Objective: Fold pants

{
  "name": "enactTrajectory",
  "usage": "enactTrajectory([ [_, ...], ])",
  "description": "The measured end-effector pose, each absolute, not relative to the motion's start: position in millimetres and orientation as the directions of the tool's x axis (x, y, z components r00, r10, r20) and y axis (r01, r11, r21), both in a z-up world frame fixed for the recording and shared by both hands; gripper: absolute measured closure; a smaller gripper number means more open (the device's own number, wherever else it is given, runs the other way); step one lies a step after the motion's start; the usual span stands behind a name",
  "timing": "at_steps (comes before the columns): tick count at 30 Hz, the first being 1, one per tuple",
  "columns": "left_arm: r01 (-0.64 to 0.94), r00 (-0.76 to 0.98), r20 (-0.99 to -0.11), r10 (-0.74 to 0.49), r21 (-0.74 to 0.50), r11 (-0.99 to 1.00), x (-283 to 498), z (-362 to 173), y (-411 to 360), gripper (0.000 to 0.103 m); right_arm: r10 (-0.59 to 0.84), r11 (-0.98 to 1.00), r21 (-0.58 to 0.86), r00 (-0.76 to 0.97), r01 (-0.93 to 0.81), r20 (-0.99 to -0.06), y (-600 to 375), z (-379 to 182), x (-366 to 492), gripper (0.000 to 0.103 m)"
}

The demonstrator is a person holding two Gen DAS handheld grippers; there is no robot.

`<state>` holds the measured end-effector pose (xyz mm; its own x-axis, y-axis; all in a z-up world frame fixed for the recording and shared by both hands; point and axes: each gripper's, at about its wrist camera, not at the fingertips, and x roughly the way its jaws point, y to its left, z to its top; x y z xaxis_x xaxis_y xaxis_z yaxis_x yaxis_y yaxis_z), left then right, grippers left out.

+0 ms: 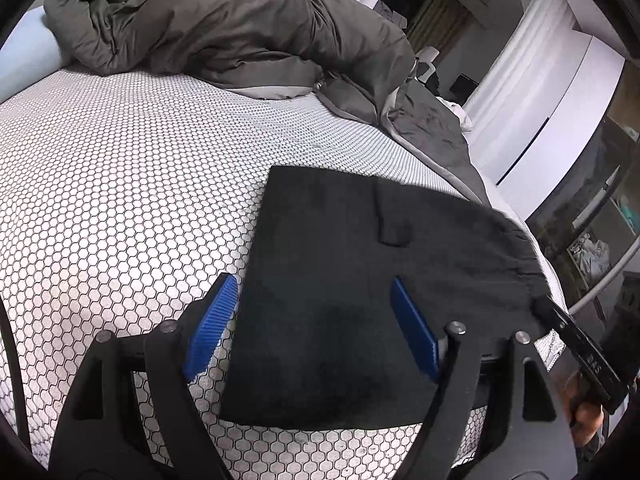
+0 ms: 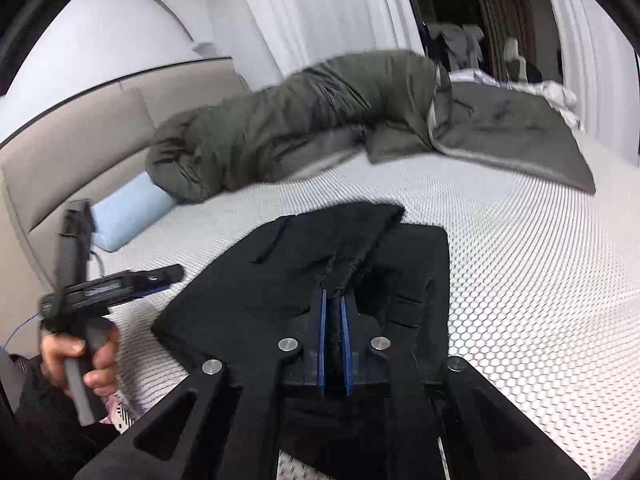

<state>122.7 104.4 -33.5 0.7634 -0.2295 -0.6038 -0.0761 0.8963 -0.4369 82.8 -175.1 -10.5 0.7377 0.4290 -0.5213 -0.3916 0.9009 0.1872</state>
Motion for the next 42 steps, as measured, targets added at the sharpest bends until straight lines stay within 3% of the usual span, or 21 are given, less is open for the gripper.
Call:
enactTrajectory([
  [3, -0.058, 0.745, -0.627, -0.228, -0.401, 0.914, 123.4, -35.9, 94.5, 0.025, 0.406, 0.91, 0.18, 0.713, -0.373, -0.571, -181.7, -24.6, 82.9, 0.097],
  [5, -0.044, 0.733, -0.644, -0.219, -0.367, 0.929, 126.4, -38.3, 84.2, 0.025, 0.373, 0.925, 0.208, 0.658, -0.317, -0.655, -187.9, -50.4, 99.6, 0.096],
  [7, -0.032, 0.717, -0.664, -0.212, -0.335, 0.942, 129.8, -41.3, 75.0, 0.025, 0.36, 0.932, 0.239, 0.612, -0.274, -0.704, -195.1, -68.7, 110.0, 0.091],
  [10, -0.027, 0.714, -0.674, -0.187, -0.293, 0.956, 131.1, -43.0, 66.5, 0.025, 0.478, 0.876, 0.404, 0.59, -0.264, -0.65, -218.0, -61.0, 110.4, 0.084],
  [12, -0.022, 0.715, -0.674, -0.186, -0.288, 0.957, 131.5, -43.8, 65.5, 0.025, 0.547, 0.824, 0.504, 0.599, -0.26, -0.585, -239.3, -54.3, 107.4, 0.066],
  [19, -0.032, 0.711, -0.677, -0.188, -0.299, 0.954, 132.7, -42.1, 63.1, 0.025, 0.618, 0.769, 0.601, 0.493, -0.216, -0.613, -255.5, -73.9, 118.4, 0.063],
  [26, -0.021, 0.707, -0.684, -0.18, -0.275, 0.961, 134.4, -41.7, 59.3, 0.024, 0.627, 0.771, 0.587, 0.456, -0.246, -0.632, -234.4, -80.0, 142.7, 0.051],
  [29, -0.021, 0.706, -0.687, -0.173, -0.264, 0.964, 134.1, -42.9, 59.6, 0.024, 0.592, 0.8, 0.554, 0.453, -0.231, -0.666, -221.9, -90.7, 154.5, 0.056],
  [30, -0.021, 0.705, -0.687, -0.174, -0.266, 0.964, 134.2, -43.0, 61.2, 0.024, 0.583, 0.807, 0.539, 0.467, -0.241, -0.665, -219.2, -89.5, 154.6, 0.07],
  [32, -0.022, 0.707, -0.682, -0.187, -0.285, 0.958, 133.2, -41.9, 65.2, 0.024, 0.588, 0.804, 0.529, 0.497, -0.272, -0.638, -216.7, -79.7, 149.3, 0.087],
  [38, -0.003, 0.737, -0.633, -0.238, -0.355, 0.935, 125.6, -26.0, 73.6, 0.024, 0.696, 0.685, 0.615, 0.601, -0.39, -0.393, -227.7, -19.1, 109.9, 0.091],
  [42, 0.028, 0.746, -0.62, -0.243, -0.335, 0.942, 121.7, -21.0, 71.1, 0.024, 0.707, 0.674, 0.616, 0.596, -0.407, -0.38, -229.6, -8.1, 87.6, 0.091],
])
